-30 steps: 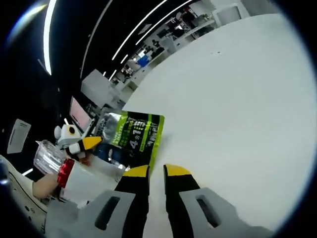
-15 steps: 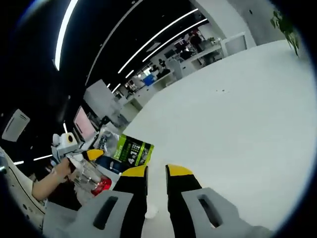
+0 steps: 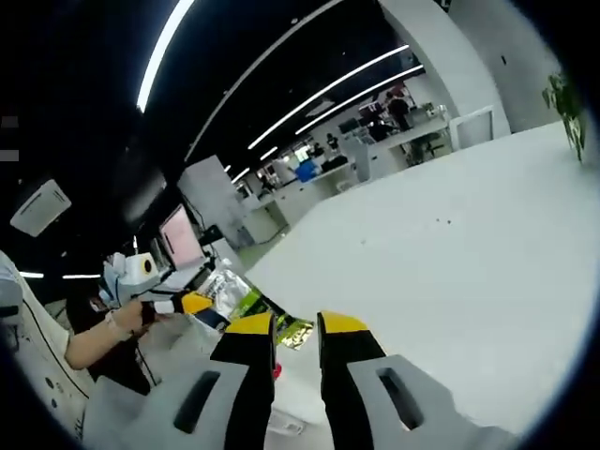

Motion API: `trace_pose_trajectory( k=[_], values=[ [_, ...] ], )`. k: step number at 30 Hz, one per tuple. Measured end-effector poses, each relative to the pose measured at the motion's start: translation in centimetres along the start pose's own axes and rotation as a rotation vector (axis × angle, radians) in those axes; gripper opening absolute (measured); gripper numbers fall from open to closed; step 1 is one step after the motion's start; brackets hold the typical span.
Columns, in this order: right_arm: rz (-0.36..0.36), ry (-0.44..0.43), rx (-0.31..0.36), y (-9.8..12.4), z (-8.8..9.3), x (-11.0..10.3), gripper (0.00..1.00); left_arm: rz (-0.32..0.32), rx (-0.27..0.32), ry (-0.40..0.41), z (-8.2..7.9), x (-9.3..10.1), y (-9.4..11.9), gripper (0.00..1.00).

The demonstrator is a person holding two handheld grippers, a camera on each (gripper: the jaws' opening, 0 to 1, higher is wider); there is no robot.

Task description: Arrange the skincare products in the storage area until every visible bottle or jar stands upright without overlapping.

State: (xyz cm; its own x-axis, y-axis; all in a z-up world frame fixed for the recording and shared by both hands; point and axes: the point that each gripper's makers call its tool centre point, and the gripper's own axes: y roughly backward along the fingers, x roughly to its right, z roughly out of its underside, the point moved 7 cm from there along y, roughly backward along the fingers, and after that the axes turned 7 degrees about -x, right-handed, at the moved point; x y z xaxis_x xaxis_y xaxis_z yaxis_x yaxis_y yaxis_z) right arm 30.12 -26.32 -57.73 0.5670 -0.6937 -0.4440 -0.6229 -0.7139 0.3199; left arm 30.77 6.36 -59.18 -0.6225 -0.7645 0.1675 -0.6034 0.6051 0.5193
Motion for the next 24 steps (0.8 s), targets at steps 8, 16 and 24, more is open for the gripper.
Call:
trace_pose_trajectory(
  k=[8,16,24],
  values=[
    [-0.047,0.076,0.031,1.9,-1.3,-3.3,0.18,0.017,-0.015,-0.048,-0.4,0.7,2.2,0.00],
    [-0.103,0.118,0.020,3.0,-0.4,-6.9,0.20,0.025,-0.037,-0.059,0.3,1.4,3.9,0.00],
    [-0.161,0.217,-0.128,2.7,3.0,-9.7,0.19,0.054,-0.081,-0.113,1.4,2.8,5.6,0.00]
  ],
)
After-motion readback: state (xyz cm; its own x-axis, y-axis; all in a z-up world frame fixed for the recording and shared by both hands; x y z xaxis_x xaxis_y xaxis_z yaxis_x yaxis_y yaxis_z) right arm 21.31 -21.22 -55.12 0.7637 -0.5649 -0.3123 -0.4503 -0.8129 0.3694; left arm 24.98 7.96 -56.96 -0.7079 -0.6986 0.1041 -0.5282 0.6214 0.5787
